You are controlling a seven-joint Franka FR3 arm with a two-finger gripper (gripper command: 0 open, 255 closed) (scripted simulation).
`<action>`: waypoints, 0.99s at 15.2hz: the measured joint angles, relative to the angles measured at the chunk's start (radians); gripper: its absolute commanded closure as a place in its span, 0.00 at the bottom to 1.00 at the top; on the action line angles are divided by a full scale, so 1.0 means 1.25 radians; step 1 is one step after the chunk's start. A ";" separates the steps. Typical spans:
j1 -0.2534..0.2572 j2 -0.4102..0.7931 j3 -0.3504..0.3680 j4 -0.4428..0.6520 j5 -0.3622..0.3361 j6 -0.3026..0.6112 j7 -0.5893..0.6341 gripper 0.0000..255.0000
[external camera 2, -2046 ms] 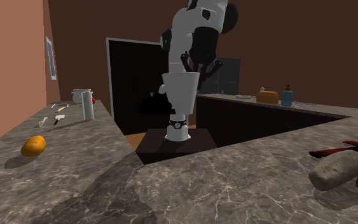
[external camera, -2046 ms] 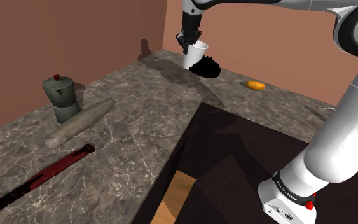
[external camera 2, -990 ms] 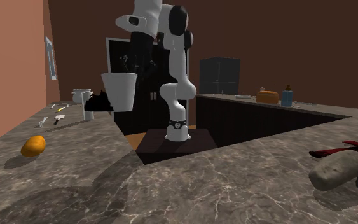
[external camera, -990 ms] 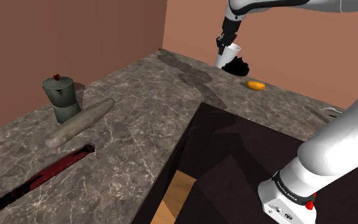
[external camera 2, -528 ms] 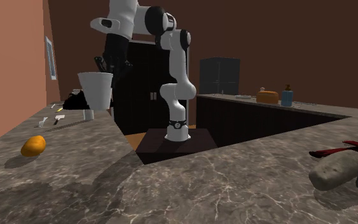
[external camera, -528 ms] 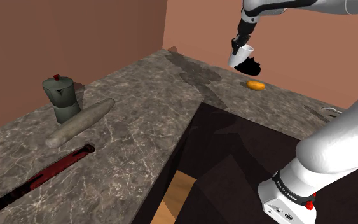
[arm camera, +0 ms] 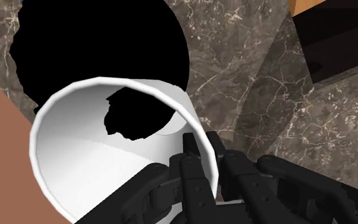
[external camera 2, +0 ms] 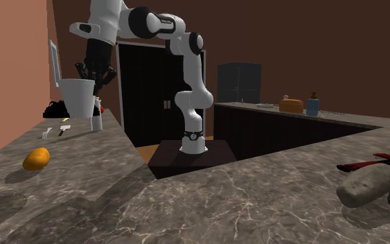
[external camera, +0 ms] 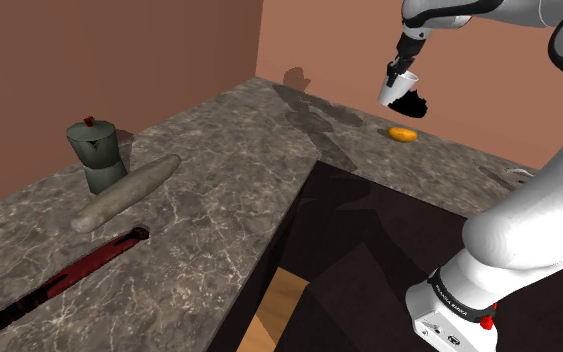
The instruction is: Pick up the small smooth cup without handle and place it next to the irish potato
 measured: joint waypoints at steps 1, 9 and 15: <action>-0.010 0.005 -0.008 0.008 0.005 -0.002 -0.020 1.00; -0.089 0.103 -0.061 0.131 0.051 -0.017 -0.163 1.00; -0.095 0.111 -0.064 0.090 0.054 0.033 -0.171 1.00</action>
